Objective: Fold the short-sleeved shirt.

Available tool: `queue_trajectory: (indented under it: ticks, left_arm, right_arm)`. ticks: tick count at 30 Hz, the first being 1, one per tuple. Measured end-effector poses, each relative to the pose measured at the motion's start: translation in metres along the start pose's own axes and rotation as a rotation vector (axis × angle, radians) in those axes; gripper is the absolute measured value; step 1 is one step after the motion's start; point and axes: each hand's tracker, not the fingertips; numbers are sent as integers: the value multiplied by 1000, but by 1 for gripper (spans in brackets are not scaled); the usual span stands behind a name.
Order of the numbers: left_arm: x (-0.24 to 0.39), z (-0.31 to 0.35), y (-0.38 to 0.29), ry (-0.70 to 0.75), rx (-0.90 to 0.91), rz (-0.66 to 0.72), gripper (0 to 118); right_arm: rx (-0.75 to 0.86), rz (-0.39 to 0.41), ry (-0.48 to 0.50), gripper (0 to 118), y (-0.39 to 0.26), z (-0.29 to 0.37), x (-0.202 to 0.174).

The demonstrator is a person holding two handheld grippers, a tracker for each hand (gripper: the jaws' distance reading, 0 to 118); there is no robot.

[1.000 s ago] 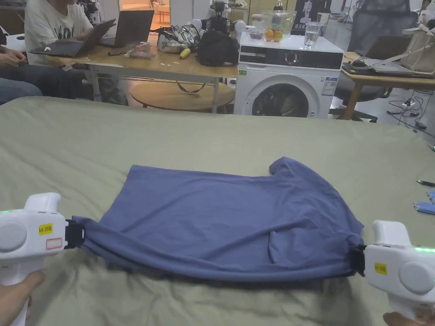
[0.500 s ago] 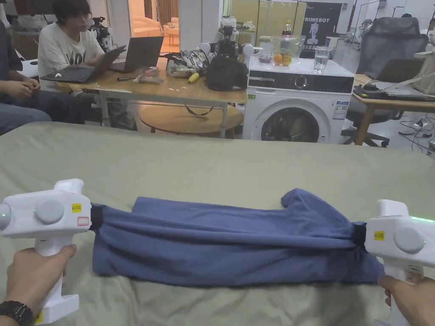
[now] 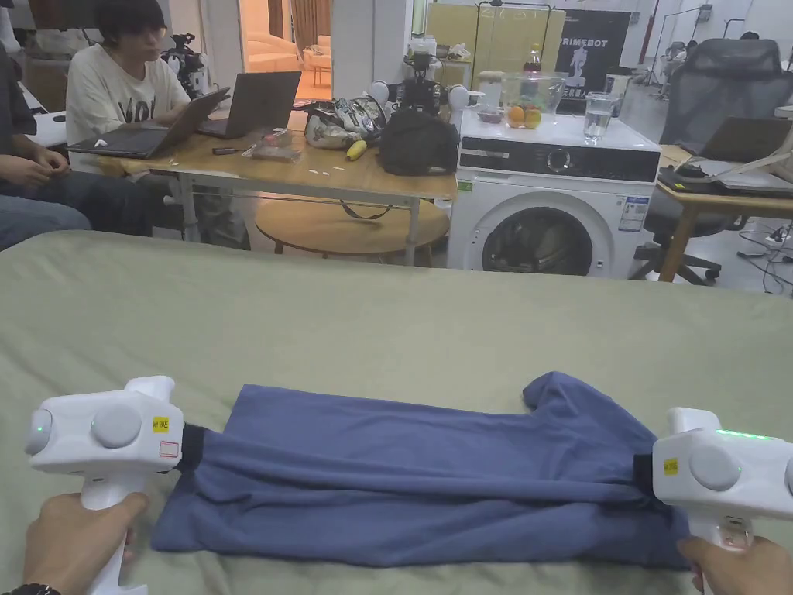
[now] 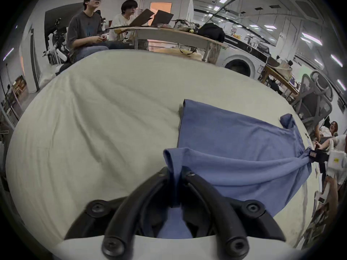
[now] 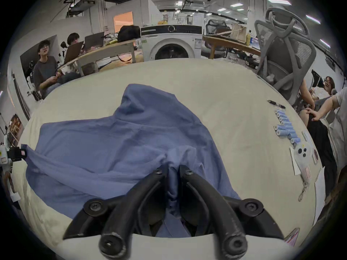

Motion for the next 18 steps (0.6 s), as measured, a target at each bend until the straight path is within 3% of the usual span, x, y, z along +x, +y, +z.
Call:
queue_trajectory:
  ticks: [2, 3, 5, 9, 11, 12, 13, 14, 15, 18]
  left_arm:
    - [0, 5, -1, -11, 9, 1, 23]
    - [2, 10, -2, -33, 28, 4, 36]
    - [11, 23, -8, -51, 85, -7, 41]
    - [34, 57, -28, -101, 231, -55, 41]
    - [46, 77, -44, -116, 308, -96, 41]
    - [55, 84, -53, -99, 358, -112, 40]
    - [63, 92, -62, -80, 393, -131, 33]
    - [62, 88, -65, -59, 431, -146, 16]
    - [68, 92, -73, -38, 438, -159, 0]
    - [76, 100, -88, -49, 445, -164, 0]
  right_arm:
    - [74, 5, -27, 22, -2, 12, -1]
    - [102, 6, -23, 35, -4, 19, -2]
    - [167, 10, -2, 48, -10, 36, -5]
    - [309, 18, 25, 48, -33, 76, -20]
    - [373, 30, 41, 40, -49, 93, -30]
    - [400, 32, 40, 24, -56, 101, -35]
    - [414, 31, 37, 8, -64, 106, -39]
    - [421, 36, 38, 0, -70, 110, -43]
    - [442, 38, 36, 0, -77, 115, -47]
    - [455, 40, 57, 0, -89, 124, -54]
